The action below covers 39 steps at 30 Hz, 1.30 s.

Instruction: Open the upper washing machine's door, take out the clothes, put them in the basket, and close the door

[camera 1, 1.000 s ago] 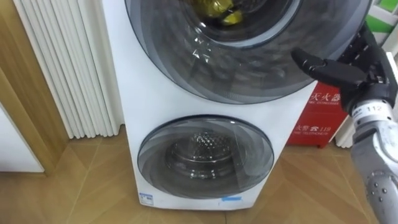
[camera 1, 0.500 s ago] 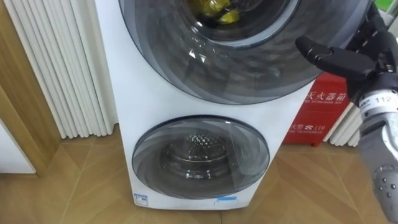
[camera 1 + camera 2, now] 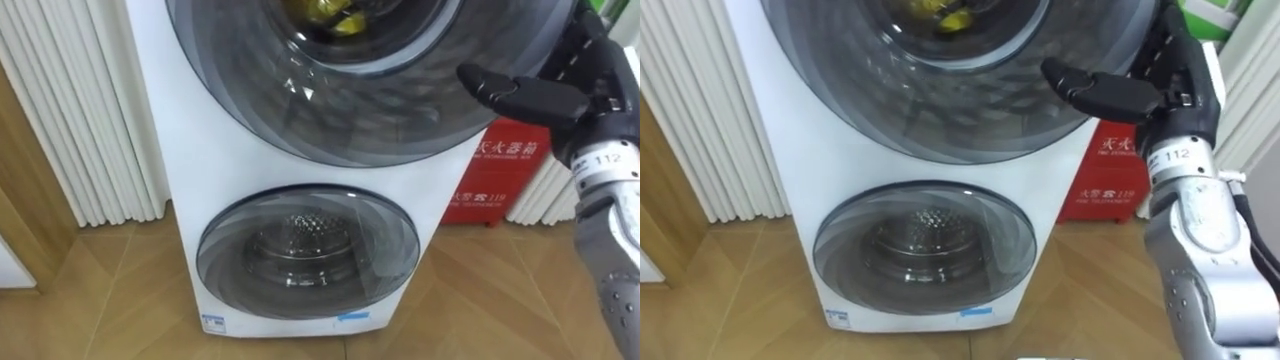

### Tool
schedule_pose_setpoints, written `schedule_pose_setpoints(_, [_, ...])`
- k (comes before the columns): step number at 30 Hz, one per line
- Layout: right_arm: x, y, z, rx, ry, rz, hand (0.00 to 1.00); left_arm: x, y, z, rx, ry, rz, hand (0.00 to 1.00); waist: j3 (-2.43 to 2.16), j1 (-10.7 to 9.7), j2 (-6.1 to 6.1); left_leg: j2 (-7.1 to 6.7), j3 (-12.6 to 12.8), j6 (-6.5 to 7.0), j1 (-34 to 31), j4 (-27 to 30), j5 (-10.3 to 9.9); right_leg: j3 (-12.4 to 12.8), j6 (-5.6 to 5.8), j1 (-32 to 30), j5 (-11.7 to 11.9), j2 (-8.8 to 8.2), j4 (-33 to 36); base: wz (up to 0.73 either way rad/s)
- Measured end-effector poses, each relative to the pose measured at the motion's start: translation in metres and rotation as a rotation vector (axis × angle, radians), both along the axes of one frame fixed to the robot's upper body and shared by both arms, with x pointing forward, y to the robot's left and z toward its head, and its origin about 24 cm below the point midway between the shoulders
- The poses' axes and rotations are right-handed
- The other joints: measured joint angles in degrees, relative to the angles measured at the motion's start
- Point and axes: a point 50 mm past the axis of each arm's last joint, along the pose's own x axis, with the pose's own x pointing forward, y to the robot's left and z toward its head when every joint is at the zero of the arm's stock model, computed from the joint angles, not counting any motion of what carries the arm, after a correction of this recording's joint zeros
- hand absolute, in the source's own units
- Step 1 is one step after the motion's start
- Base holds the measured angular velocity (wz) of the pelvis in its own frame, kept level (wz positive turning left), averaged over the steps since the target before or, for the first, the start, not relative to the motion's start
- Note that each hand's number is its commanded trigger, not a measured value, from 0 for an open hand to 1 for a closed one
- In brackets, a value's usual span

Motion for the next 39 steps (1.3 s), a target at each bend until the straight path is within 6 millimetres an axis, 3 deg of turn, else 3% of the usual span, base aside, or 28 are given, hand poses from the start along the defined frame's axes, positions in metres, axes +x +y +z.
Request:
schedule_pose_setpoints(7, [-0.019, 0.014, -0.021, -0.002, -0.006, 0.088, 0.0, 0.004, 0.0, -0.003, 0.012, 0.039, -0.073, 0.0, 0.41, 0.01, 0.67, 0.87, 1.05, -0.02, 1.98, -0.24, -0.01, 0.34, -0.41, 1.15, 0.25, 0.8, -0.16, -0.16])
schedule_pose_setpoints(12, [-0.038, 0.033, -0.053, 0.112, 0.043, 0.143, 0.0, 0.01, -0.002, -0.004, 0.023, 0.041, -0.131, 0.0, 0.51, -0.06, 1.25, 1.45, 1.44, -0.04, 1.86, 0.13, 0.0, 0.03, -0.75, 1.11, 0.46, 1.19, -0.17, -0.01])
schedule_pose_setpoints(18, [-0.051, 0.048, -0.077, 0.21, 0.125, 0.269, 0.0, 0.012, -0.011, -0.006, -0.005, 0.026, -0.159, 0.0, 0.28, -0.1, 2.29, 1.43, 1.59, -0.05, 1.7, 0.09, 0.0, 0.01, -0.76, 0.58, 0.46, 1.22, -0.13, -0.06])
schedule_pose_setpoints(27, [-0.074, 0.065, -0.109, 0.27, 0.264, 0.426, 0.0, 0.007, -0.014, -0.007, -0.015, 0.037, -0.168, 0.0, 0.19, -0.09, 2.86, 1.34, 1.68, -0.07, 0.55, 0.16, -0.01, -0.4, -1.29, -0.58, 0.78, 1.12, -0.02, 0.01])
schedule_pose_setpoints(38, [-0.092, 0.084, -0.126, 0.208, 0.355, 0.674, 0.0, 0.015, -0.018, -0.007, -0.041, 0.026, -0.193, 0.0, 0.37, -0.29, 4.04, 1.29, 1.26, -0.92, -0.72, 0.41, -0.35, -1.42, -1.92, -1.5, 1.39, 0.85, 0.23, 0.06])
schedule_pose_setpoints(39, [-0.092, 0.087, -0.126, 0.192, 0.357, 0.701, 0.0, 0.017, -0.019, -0.008, -0.049, 0.028, -0.2, 0.0, 0.17, -0.2, 3.91, 1.25, 1.15, -0.93, -1.19, 0.71, -0.36, -1.4, -1.85, -1.76, 1.47, 0.89, 0.24, 0.06])
